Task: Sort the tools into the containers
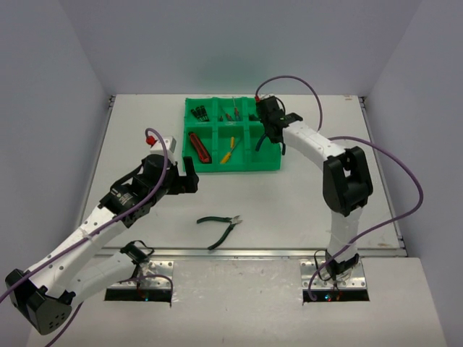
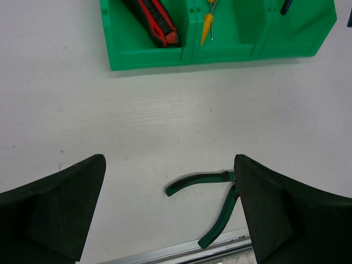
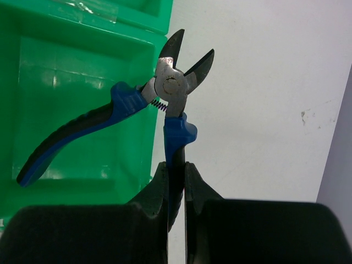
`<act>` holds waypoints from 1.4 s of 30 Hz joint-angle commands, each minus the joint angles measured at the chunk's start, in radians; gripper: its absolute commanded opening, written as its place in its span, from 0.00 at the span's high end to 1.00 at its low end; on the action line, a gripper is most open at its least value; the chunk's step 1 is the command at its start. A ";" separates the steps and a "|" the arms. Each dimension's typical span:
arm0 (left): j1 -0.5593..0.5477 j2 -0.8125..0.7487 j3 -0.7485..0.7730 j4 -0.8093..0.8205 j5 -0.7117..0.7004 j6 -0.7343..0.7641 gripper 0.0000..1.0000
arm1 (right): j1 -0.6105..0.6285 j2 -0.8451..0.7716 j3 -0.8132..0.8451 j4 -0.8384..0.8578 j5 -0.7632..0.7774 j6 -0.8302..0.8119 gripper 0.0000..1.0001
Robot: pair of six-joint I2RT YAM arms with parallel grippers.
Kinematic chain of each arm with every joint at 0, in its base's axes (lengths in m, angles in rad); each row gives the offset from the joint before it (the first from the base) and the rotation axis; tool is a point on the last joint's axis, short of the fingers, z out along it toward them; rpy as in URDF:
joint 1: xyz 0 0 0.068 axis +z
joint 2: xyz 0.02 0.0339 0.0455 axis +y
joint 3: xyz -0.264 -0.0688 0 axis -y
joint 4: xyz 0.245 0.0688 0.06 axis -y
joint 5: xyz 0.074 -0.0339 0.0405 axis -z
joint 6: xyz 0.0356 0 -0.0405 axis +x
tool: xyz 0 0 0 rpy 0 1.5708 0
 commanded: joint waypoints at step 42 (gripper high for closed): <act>-0.009 -0.001 -0.001 0.045 0.019 0.017 0.00 | 0.062 0.160 0.312 -0.230 0.051 0.246 0.57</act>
